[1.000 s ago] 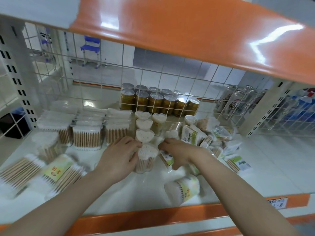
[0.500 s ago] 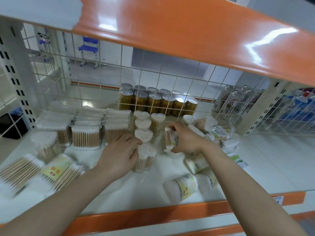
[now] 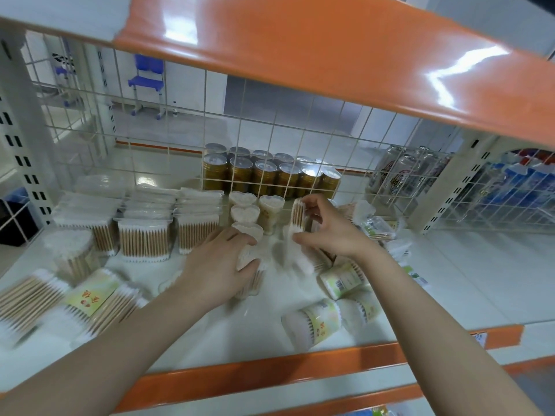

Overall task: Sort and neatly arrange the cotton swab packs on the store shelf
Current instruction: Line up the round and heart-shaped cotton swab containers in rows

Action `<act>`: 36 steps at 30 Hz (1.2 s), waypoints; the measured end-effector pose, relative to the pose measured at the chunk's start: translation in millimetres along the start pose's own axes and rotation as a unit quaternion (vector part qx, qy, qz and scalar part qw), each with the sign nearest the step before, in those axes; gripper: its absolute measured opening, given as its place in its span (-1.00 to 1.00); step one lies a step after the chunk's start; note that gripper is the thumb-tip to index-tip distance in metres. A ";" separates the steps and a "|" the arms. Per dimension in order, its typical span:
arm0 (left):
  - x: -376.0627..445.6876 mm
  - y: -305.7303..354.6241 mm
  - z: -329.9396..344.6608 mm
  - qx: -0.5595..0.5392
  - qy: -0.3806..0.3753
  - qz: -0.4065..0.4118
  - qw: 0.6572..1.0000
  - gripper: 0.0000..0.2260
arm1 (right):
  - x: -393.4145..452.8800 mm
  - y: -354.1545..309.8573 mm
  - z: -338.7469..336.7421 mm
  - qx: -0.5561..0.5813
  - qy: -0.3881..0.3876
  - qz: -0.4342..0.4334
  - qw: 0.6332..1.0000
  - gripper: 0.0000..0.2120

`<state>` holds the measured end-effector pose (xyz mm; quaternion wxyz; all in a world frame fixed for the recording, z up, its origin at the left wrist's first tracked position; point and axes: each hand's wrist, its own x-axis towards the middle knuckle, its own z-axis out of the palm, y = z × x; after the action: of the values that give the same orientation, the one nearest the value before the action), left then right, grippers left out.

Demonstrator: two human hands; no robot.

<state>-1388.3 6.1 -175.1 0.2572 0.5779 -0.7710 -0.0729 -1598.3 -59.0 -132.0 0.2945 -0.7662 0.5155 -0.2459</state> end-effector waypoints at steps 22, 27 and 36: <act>2.1 5.1 11.4 0.040 0.104 -0.005 0.994 -0.75 | 0.6 -17.1 34.3 0.099 0.070 -0.039 0.992 -0.56; 1.5 2.6 2.4 0.031 0.138 0.012 0.990 -0.69 | 3.3 -10.5 31.6 0.144 0.076 -0.023 0.986 -0.64; 9.9 -6.7 -5.7 -0.088 0.158 -0.017 0.983 -0.65 | 0.5 -5.6 22.9 0.108 0.087 -0.045 0.989 -0.74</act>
<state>-1381.8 -4.2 -169.9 0.4242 0.5703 -0.7014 -0.0532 -1579.0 -53.2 -144.3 0.3179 -0.7278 0.4749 -0.3791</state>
